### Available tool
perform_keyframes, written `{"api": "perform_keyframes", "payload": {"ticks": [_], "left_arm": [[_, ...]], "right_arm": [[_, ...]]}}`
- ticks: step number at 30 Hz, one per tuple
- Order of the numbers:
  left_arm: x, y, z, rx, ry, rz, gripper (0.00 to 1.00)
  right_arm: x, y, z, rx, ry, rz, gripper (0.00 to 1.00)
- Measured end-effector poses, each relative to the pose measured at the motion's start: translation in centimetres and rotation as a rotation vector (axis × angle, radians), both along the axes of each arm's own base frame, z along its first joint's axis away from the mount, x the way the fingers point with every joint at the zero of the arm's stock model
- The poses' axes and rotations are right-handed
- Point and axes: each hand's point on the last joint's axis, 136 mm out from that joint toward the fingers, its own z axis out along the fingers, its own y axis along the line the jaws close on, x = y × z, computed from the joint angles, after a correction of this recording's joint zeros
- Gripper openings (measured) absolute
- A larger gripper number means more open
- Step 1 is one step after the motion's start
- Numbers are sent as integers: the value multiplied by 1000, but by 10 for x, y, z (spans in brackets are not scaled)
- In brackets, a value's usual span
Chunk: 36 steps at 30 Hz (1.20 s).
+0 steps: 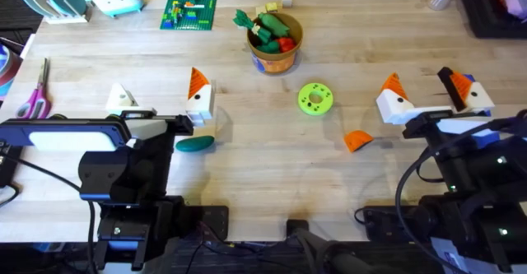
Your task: Pick up the gripper from the table and insert it into the empty holder that is missing its gripper. Then pick up a screw, insert it into the mounting hole, and use the screwdriver to tighten it. Finally, clean up the table by picking up the vegetable and placing it into the bucket.
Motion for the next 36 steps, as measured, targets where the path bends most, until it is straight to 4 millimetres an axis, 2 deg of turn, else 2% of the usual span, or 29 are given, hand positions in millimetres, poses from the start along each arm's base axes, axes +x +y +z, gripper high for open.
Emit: {"api": "perform_keyframes", "payload": {"ticks": [11,16,18,21,24,28,32,36], "left_arm": [[0,0,-1,0,5,0,993],[-7,0,-15,7,132,0,992],[-14,-1,-8,31,184,-7,990],[-26,-5,19,80,234,-40,991],[-40,-10,54,128,304,-81,990],[-52,-17,79,208,467,-158,990],[-66,-20,75,308,725,-257,990],[-72,-22,61,409,946,-379,993]], "right_arm": [[-1,0,-3,0,16,0,990],[-2,0,-3,26,31,-3,991],[-5,1,-7,39,84,-1,992],[-14,2,-15,51,204,-1,991],[-23,2,2,58,285,-1,991],[-32,2,42,58,340,-2,992],[-32,3,67,60,392,2,992],[-25,3,78,60,408,2,991]]}}
